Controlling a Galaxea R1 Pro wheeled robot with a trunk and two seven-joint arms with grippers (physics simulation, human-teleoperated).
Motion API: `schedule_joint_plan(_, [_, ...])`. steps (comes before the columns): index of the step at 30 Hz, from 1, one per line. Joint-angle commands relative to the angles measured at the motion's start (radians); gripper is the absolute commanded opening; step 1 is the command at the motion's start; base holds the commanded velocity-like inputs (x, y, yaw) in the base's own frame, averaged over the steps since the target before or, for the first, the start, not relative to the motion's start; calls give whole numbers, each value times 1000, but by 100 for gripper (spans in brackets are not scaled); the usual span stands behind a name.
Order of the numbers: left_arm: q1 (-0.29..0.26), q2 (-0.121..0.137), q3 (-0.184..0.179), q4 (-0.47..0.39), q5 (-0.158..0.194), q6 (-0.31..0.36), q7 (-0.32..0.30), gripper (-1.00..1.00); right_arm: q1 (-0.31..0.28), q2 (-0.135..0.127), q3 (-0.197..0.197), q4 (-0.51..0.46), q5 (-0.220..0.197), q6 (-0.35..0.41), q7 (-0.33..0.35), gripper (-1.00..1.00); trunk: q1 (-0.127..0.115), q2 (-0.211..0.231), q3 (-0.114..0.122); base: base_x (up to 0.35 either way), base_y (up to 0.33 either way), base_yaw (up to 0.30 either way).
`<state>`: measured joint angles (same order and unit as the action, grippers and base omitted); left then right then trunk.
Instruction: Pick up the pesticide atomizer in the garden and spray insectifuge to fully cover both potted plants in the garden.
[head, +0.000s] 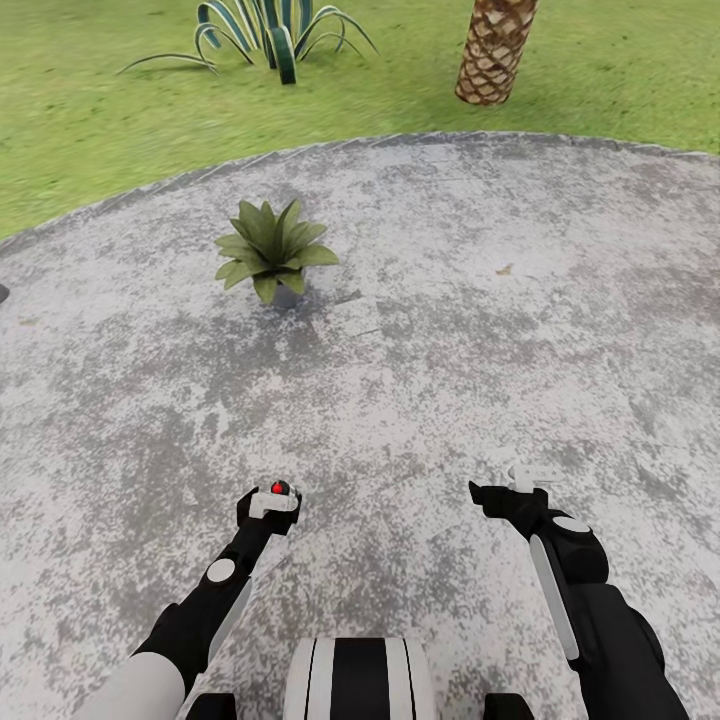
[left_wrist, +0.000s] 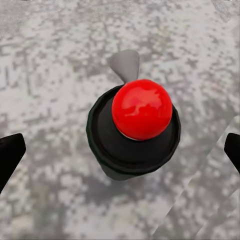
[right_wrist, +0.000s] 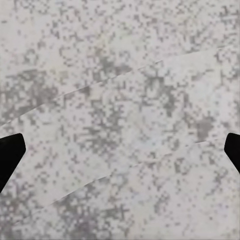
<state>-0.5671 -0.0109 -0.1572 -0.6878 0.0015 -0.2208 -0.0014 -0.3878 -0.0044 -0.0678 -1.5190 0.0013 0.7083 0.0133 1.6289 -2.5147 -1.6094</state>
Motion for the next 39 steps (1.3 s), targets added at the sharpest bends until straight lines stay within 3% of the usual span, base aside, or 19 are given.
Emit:
schedule_joint_plan(1, [0, 0, -1, 1, 0, -3, 0, 100, 0, 0, 0, -1, 0, 5, 2, 100, 0, 0, -1, 0, 0, -10])
schedule_joint_plan(30, [0, 0, -2, -2, 0, -3, 0, 100, 0, 0, 0, -1, 0, 5, 2, 100, 0, 0, -1, 0, 0, -1])
schedule_joint_plan(31, [0, 0, -2, -2, 0, -3, 0, -100, 0, 0, 0, -1, 0, 5, 2, 100, 0, 0, -1, 0, 0, 0])
schedule_joint_plan(39, [0, -1, -1, -2, 0, -2, 0, -100, 0, 0, 0, -1, 0, 5, 1, 100, 0, 0, -1, 0, 0, 0])
